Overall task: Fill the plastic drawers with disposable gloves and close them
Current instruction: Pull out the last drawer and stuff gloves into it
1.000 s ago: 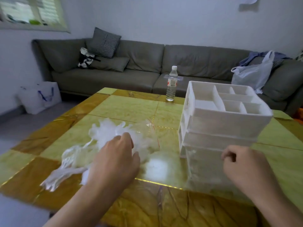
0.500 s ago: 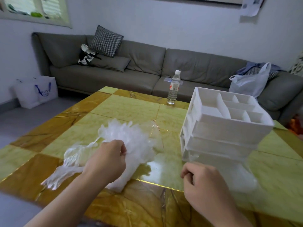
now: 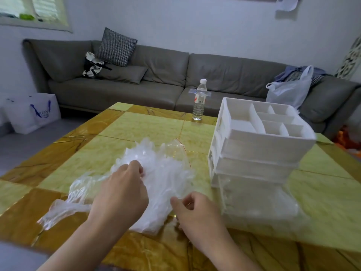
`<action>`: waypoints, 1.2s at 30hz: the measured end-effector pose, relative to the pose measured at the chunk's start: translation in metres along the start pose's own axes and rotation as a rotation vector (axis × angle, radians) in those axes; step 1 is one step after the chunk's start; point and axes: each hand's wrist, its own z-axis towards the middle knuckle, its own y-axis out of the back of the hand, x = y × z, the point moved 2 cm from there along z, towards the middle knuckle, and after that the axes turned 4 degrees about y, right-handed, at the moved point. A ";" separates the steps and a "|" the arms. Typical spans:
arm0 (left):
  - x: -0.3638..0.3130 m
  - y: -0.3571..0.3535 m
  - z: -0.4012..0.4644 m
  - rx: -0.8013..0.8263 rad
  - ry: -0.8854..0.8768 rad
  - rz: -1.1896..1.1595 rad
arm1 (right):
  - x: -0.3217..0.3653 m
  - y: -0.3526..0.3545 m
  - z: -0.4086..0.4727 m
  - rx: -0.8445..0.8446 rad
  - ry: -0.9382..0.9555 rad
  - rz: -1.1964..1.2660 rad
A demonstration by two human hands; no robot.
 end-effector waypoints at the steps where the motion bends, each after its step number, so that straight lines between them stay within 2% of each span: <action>1: -0.002 -0.002 -0.002 -0.017 -0.026 0.062 | 0.001 -0.003 0.002 0.001 -0.033 0.010; 4: -0.008 -0.011 -0.010 -0.028 -0.062 0.122 | 0.007 -0.009 0.008 0.047 -0.109 0.034; 6: -0.014 -0.015 -0.014 -0.029 -0.129 0.117 | 0.009 -0.015 0.010 0.047 -0.144 0.140; 10: -0.030 -0.026 -0.024 0.147 -0.303 0.102 | 0.005 -0.029 0.016 0.025 -0.194 0.374; 12: -0.032 -0.035 -0.030 0.256 -0.239 0.084 | 0.001 -0.030 0.018 0.031 -0.217 0.427; 14: -0.029 -0.044 -0.032 0.287 -0.169 0.101 | -0.002 -0.030 0.021 0.024 -0.232 0.472; 19: -0.014 -0.048 -0.022 0.222 -0.125 0.189 | -0.003 -0.025 0.029 -0.013 -0.136 0.502; 23: -0.010 -0.044 -0.017 0.280 -0.113 0.175 | -0.004 -0.020 0.031 0.019 -0.069 0.513; 30: 0.001 -0.031 -0.009 0.222 -0.080 0.232 | -0.004 0.005 0.028 -0.126 0.012 0.514; 33: 0.001 -0.026 -0.007 0.210 -0.036 0.300 | 0.003 0.031 0.023 -0.156 0.058 0.593; 36: -0.009 -0.020 -0.010 0.154 -0.068 0.335 | 0.008 0.062 0.017 -0.138 0.114 0.712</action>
